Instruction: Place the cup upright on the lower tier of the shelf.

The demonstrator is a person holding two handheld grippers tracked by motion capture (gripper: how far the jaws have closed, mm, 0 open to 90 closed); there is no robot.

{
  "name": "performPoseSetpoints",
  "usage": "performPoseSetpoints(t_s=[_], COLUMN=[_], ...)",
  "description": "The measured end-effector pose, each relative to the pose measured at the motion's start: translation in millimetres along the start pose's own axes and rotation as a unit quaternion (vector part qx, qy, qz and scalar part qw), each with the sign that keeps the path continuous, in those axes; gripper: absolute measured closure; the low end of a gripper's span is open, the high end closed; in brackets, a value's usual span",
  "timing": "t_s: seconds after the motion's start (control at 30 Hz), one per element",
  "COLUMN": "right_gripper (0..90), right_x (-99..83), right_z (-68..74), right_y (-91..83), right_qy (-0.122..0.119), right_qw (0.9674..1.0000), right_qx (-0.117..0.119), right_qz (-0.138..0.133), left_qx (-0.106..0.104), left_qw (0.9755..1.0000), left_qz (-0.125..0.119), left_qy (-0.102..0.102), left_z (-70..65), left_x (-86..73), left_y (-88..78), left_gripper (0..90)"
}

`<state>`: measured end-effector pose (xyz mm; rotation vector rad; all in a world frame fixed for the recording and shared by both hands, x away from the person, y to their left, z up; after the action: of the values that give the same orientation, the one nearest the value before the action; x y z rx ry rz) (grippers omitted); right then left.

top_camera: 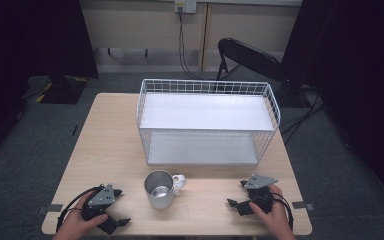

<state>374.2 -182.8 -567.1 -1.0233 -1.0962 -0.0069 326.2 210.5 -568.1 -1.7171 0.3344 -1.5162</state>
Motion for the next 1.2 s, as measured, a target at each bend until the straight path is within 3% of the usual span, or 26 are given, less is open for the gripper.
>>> performPoseSetpoints(t_s=[0.3, 0.37, 0.4, 0.43, 0.47, 0.53, 0.57, 0.6, 0.93, 1.2], right_gripper=[14.4, 14.4, 14.4, 14.4, 14.4, 14.4, 14.4, 14.4, 14.4, 14.4], right_x=[0.0, 0.0, -0.2, -0.2, -0.2, -0.2, -0.2, -0.2, -0.2, -0.2], right_z=[-0.1, -0.2, -0.2, -0.2, -0.2, -0.2, -0.3, -0.3, -0.3, -0.3], right_y=[-0.1, -0.1, -0.2, -0.2, -0.2, -0.2, -0.2, -0.2, -0.2, -0.2], right_qy=[-0.001, -0.001, -0.002, -0.002, -0.002, -0.003, -0.003, -0.004, -0.004, -0.004], right_qw=[1.0000, 1.0000, 1.0000, 1.0000, 1.0000, 1.0000, 1.0000, 1.0000, 1.0000, 1.0000], right_qx=[0.001, 0.001, 0.003, 0.003, 0.003, 0.003, 0.004, 0.004, 0.004, 0.004], right_qz=[0.000, 0.000, 0.000, 0.000, 0.000, 0.000, 0.000, 0.000, 0.000, 0.000], left_qx=[-0.003, -0.002, -0.006, -0.006, -0.009, -0.005, -0.004, -0.004, 0.010, 0.014], left_qw=[0.9999, 0.9999, 0.9997, 0.9997, 0.9994, 0.9992, 0.9985, 0.9981, 0.9966, 0.9934], left_qz=[0.003, -0.001, -0.007, -0.007, -0.007, -0.007, -0.014, -0.020, -0.038, -0.074], left_qy=[-0.013, -0.016, -0.025, -0.025, -0.032, -0.040, -0.053, -0.058, -0.073, -0.087], left_z=[-0.9, -0.9, -0.8, -0.8, -0.7, 0.5, 2.2, 3.2, 13.0, 18.0], left_x=[3.7, 5.6, 10.1, 10.1, 11.8, 15.0, 19.6, 22.4, 39.7, 60.6], left_y=[0.6, 0.5, -1.6, -1.6, -2.6, -5.0, -7.7, -8.9, -21.1, -31.5], left_gripper=[0.8, 8.7, 18.5, 22.8, 22.8, 13.5, 19.5, 17.2, 16.0, 16.0])
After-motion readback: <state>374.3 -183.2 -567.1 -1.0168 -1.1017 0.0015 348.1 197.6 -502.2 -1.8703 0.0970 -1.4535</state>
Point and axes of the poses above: each handheld gripper's, and its own axes: y roughly forward along the jaws, x roughly out of its top, z roughly to its left, the point moved 9 cm from there along y, roughly forward along the jaws, and after that the axes turned 5 degrees about y, right-handed, at the moved point
